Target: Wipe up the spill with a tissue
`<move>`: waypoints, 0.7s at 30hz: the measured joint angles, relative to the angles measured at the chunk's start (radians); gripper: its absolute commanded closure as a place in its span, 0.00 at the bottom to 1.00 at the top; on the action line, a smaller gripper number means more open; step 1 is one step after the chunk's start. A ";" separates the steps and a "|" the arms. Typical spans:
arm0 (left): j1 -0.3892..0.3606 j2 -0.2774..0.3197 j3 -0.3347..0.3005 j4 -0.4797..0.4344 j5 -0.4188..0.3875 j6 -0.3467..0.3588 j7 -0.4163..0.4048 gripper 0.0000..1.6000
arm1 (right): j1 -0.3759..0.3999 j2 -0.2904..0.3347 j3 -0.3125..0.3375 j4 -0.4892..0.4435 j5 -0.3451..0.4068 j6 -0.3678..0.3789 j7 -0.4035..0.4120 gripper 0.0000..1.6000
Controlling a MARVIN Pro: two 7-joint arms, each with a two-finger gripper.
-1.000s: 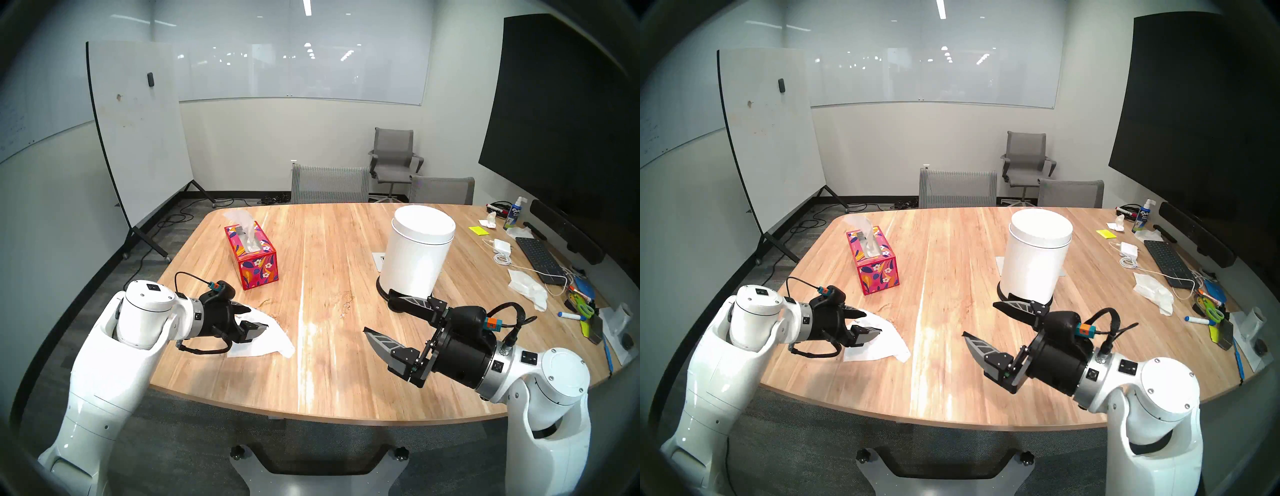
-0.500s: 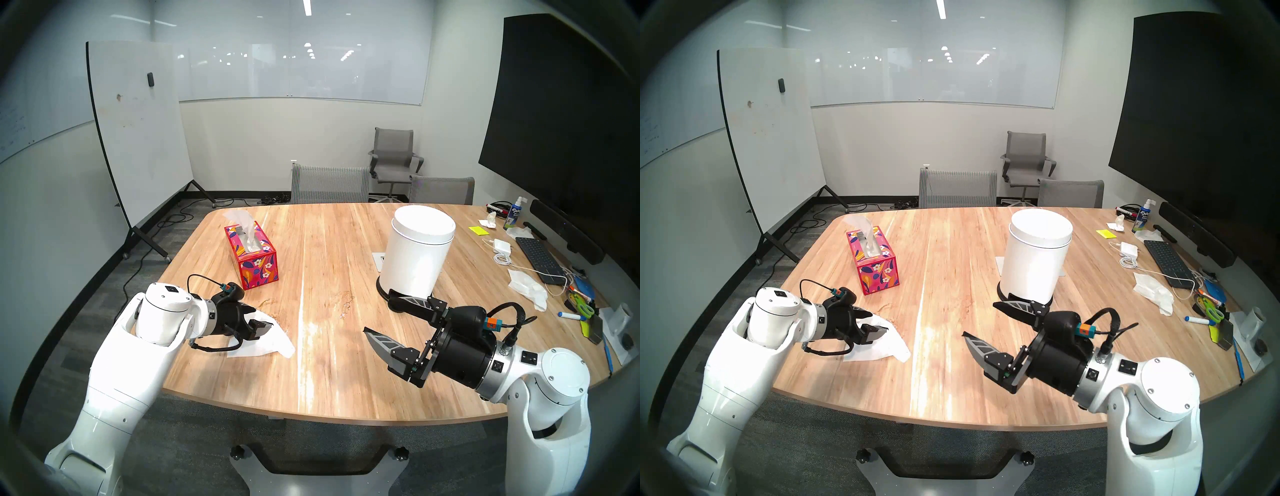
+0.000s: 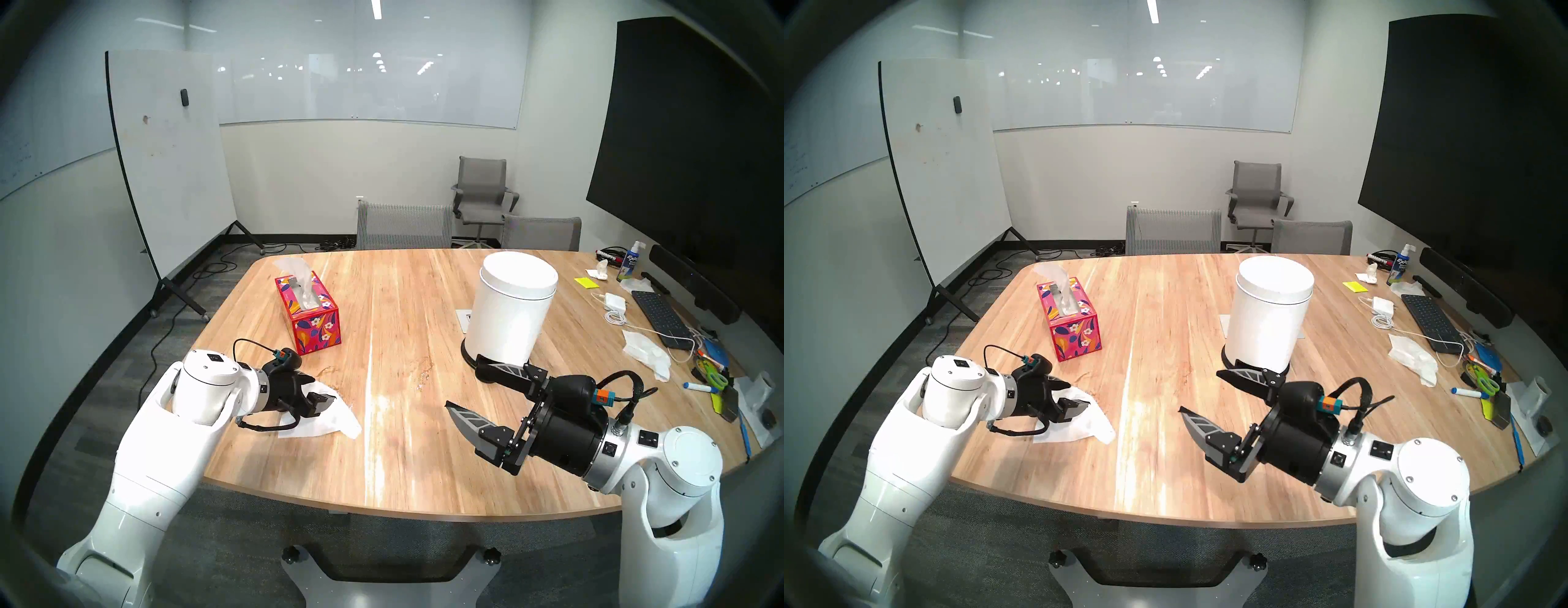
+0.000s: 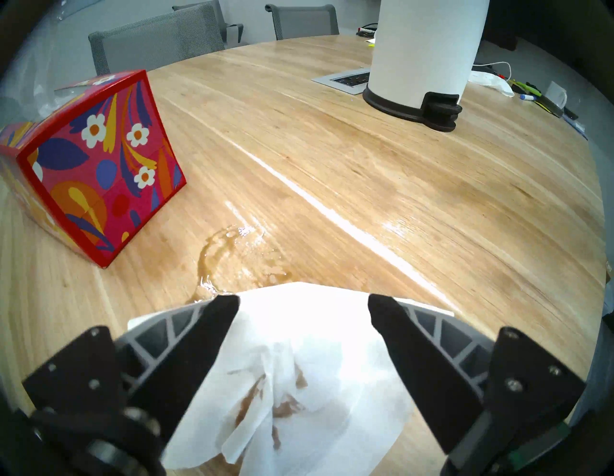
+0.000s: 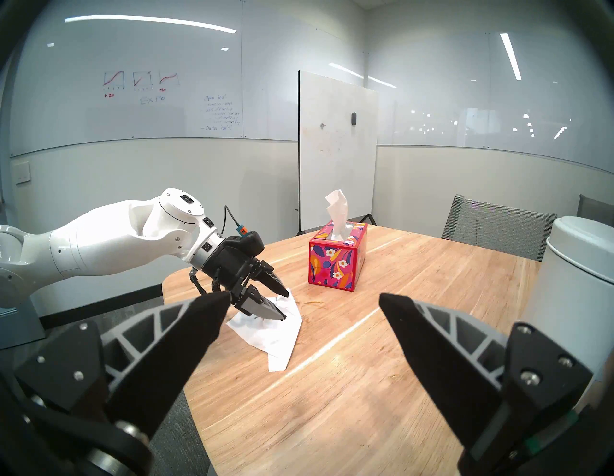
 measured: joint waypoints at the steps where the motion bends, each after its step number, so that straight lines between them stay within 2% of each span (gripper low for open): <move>1: 0.000 0.000 0.002 0.002 0.002 -0.003 0.002 0.13 | 0.000 0.000 0.000 0.000 0.000 0.000 0.000 0.00; 7: -0.001 0.000 0.011 0.017 0.010 -0.021 0.010 0.16 | 0.000 0.000 0.000 0.000 0.000 0.000 0.000 0.00; 11: -0.001 0.000 0.016 0.025 0.014 -0.032 0.014 0.22 | 0.000 0.000 0.000 0.000 0.000 0.000 0.000 0.00; 12: -0.001 0.000 0.016 0.026 0.015 -0.034 0.015 0.29 | 0.000 0.000 0.000 0.000 0.000 0.000 0.000 0.00; 14: -0.001 0.000 0.017 0.027 0.016 -0.038 0.016 0.53 | 0.000 0.000 0.000 0.000 0.000 0.000 0.000 0.00; 15: -0.001 0.000 0.017 0.028 0.016 -0.040 0.017 0.56 | 0.000 0.000 0.000 0.000 0.000 0.000 0.000 0.00; 16: -0.001 0.000 0.017 0.028 0.017 -0.040 0.017 0.67 | 0.000 0.000 0.000 0.000 0.000 0.000 0.000 0.00; 17: -0.001 0.000 0.017 0.029 0.017 -0.042 0.017 0.73 | 0.000 0.000 0.000 0.000 0.000 0.000 0.000 0.00; 18: -0.002 0.000 0.017 0.029 0.017 -0.043 0.017 0.84 | 0.000 0.000 0.000 0.000 0.000 0.000 0.000 0.00; 21: -0.003 0.000 0.016 0.032 0.017 -0.047 0.016 0.93 | 0.000 0.000 0.000 0.000 0.000 0.000 0.000 0.00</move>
